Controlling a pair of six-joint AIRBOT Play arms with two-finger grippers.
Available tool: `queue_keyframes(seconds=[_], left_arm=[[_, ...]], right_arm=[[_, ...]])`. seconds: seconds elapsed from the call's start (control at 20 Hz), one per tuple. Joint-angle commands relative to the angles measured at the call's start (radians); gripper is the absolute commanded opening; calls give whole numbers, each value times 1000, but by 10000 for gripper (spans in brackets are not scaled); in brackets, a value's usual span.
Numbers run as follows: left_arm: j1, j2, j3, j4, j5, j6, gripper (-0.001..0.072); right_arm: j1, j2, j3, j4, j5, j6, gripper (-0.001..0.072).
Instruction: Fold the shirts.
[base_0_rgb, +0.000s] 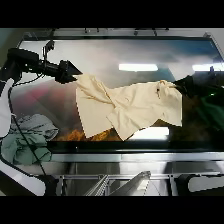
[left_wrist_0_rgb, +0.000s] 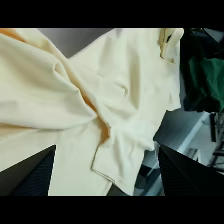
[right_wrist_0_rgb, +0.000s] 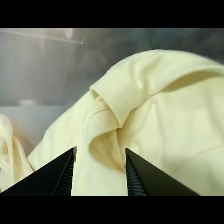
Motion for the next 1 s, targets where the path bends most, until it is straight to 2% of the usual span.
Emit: queue_keyframes(seconds=[0.0, 0.15, 0.3, 0.6, 0.95], left_arm=[[39, -70, 69, -6, 207, -107, 711], [48, 0, -74, 22, 252, -107, 711], [48, 108, -279, 95, 206, -79, 711], [58, 259, -547, 97, 152, -20, 711], [119, 332, -647, 97, 143, -11, 710]], right_arm=[[-161, 21, 10, -67, 117, -14, 371], [-282, 57, 10, -329, 157, 100, 371], [-322, 47, 9, -478, 211, 134, 372], [-244, -52, 9, -469, 275, 126, 371], [-121, -138, 9, -438, 276, 123, 369]])
